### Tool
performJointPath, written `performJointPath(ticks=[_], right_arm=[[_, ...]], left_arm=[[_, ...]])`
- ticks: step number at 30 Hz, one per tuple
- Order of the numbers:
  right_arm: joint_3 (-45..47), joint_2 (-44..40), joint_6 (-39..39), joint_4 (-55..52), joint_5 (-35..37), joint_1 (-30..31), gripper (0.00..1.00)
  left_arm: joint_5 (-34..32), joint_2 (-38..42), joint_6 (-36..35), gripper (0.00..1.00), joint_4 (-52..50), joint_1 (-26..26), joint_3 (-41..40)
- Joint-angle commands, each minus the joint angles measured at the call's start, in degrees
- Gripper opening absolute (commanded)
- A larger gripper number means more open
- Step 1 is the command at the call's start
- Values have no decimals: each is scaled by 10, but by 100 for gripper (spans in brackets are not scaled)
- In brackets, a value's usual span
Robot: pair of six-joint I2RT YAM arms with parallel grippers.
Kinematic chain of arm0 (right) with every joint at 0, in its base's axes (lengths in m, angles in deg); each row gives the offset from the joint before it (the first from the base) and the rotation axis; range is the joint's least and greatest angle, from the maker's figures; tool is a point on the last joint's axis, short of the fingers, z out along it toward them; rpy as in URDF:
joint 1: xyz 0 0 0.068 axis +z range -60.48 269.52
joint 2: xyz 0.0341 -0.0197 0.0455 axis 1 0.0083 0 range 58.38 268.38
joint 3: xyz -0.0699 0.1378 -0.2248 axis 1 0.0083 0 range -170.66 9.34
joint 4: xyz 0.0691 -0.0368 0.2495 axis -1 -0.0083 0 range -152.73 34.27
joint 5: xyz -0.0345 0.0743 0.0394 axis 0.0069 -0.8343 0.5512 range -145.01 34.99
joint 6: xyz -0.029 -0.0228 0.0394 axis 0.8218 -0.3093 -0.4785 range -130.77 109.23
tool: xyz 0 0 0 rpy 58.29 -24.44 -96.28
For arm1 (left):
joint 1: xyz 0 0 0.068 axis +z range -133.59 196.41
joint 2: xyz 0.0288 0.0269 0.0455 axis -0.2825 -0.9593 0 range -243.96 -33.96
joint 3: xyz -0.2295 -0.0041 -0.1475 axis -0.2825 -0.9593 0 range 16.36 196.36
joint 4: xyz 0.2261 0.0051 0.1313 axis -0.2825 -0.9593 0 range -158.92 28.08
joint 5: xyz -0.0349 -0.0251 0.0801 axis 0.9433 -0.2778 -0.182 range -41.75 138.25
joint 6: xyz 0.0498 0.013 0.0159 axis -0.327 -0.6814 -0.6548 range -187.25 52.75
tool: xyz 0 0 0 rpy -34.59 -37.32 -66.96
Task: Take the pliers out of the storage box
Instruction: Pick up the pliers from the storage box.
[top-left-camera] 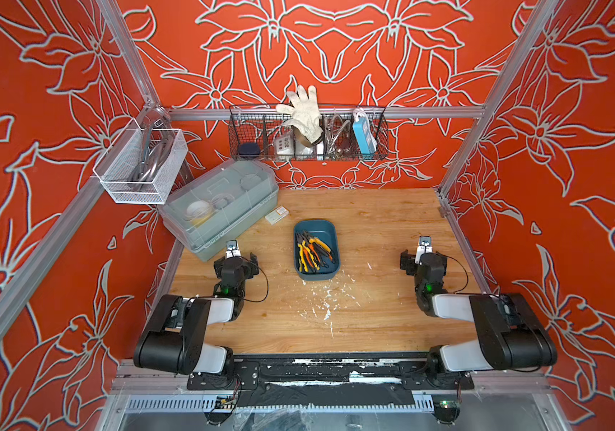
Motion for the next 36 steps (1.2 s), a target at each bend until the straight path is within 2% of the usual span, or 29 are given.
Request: performJointPath(ticks=[1,31,34,36], right_arm=[[-3,-5,-8,-2,-7,-3,100],[-2,-7,-9,-2,-7,-4,100],[9,-25,-6,5,11,5,100],[31,-47,7,36,13,12,100]], left_arm=[[3,3,3,98,4,3,4],[5,5,3,98,7,3,2],[32,32,-13,98,4,0,-6],[14,73,-20,98,-28,-9,-4]])
